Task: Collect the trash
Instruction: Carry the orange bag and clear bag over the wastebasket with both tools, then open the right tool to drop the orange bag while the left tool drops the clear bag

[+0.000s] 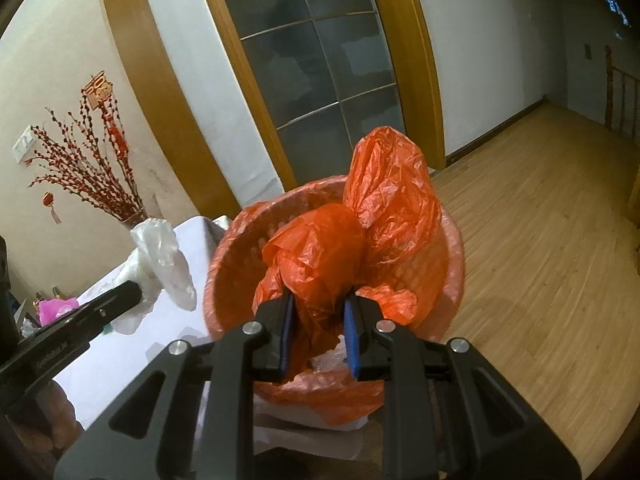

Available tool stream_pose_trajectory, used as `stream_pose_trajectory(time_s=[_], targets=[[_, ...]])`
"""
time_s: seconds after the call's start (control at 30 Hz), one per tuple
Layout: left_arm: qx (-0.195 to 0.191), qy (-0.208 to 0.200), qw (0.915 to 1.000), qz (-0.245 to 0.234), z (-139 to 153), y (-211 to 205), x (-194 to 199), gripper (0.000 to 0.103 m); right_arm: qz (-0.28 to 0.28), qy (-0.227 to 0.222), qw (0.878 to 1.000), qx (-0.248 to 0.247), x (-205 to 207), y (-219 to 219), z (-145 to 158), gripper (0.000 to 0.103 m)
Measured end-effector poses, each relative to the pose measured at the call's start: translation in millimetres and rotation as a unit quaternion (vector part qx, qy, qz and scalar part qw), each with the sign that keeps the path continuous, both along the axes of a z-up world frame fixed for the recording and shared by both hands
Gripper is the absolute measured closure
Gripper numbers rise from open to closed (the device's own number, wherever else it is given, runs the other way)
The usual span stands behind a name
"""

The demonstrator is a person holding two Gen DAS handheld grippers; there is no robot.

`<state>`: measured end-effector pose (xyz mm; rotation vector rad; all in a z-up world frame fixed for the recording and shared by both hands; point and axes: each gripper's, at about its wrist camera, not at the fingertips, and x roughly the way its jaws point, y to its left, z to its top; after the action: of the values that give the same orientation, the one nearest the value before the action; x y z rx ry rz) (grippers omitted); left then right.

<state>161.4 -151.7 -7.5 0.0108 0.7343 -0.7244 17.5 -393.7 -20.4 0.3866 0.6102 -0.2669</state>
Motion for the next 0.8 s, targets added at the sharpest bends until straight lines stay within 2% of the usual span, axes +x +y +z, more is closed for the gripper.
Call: stream_pose_trajectory(time_s=[0.27, 0.8], targets=[[-0.012, 0.008, 0.9998, -0.014, 1, -25, 15, 0.087, -0.01, -0.003, 1.0, -0.004, 8, -17, 1, 0.081], [-0.013, 0.036, 0.999, -0.025, -16, -56, 33, 0.087, 0.001, -0.001, 1.0, -0.013, 24, -32, -7, 0.081]])
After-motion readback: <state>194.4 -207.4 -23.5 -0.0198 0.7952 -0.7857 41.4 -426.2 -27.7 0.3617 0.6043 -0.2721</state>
